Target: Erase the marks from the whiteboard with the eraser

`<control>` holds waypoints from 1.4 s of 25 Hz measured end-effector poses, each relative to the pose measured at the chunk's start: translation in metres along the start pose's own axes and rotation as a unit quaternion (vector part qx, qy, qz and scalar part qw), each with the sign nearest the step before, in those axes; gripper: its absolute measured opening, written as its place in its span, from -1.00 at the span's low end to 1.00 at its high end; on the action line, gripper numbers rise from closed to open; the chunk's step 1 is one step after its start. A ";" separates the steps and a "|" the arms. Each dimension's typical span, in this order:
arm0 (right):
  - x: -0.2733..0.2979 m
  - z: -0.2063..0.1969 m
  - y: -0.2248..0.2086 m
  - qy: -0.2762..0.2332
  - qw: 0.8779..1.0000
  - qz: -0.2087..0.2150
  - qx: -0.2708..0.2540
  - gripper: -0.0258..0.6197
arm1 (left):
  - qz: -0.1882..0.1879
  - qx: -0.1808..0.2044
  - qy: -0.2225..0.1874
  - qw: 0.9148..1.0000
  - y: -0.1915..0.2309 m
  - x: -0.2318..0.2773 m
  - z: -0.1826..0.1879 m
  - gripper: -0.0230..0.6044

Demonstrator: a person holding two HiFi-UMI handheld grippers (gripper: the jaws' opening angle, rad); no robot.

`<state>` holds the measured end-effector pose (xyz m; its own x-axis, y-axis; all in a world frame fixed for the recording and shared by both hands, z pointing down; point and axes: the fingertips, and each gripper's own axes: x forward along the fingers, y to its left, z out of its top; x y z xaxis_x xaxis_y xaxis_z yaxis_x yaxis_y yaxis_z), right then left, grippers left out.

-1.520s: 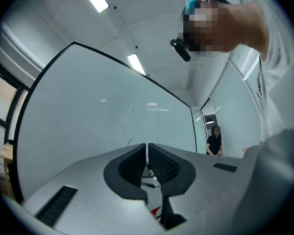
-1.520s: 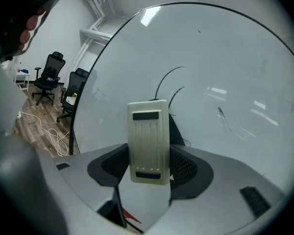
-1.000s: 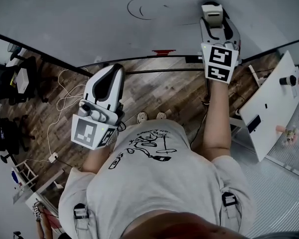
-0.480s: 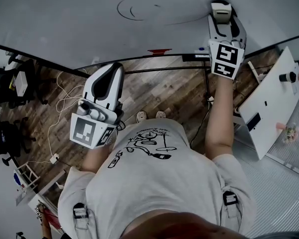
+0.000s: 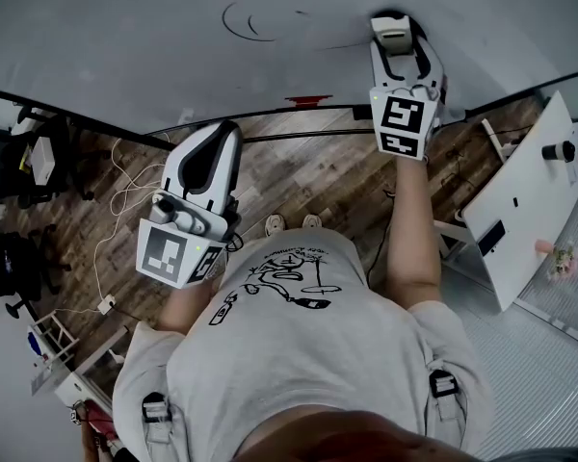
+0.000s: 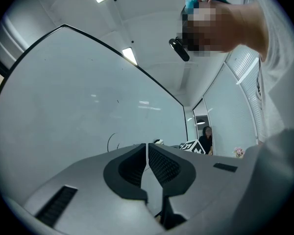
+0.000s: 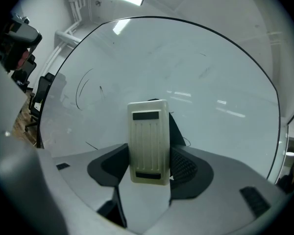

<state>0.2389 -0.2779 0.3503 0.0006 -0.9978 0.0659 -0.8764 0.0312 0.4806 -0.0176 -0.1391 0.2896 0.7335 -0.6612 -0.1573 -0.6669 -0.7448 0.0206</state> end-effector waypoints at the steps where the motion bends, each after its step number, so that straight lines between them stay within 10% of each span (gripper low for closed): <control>1: 0.000 -0.001 0.005 0.001 1.000 0.004 0.002 -0.13 | 0.000 0.001 0.000 1.000 0.000 0.000 0.000 -0.82; 22: 0.015 -0.023 0.181 0.042 0.987 0.139 -0.068 -0.12 | 0.034 0.007 -0.003 0.999 0.010 -0.020 0.005 -0.82; 35: -0.019 0.065 0.111 -0.006 0.994 0.099 -0.055 -0.12 | 0.046 0.003 -0.011 0.999 0.021 -0.039 0.010 -0.82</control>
<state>0.1104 -0.2592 0.3454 -0.1736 -0.9721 0.1579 -0.8011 0.2326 0.5515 -0.0613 -0.1284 0.2867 0.6654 -0.7253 -0.1765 -0.7329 -0.6796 0.0296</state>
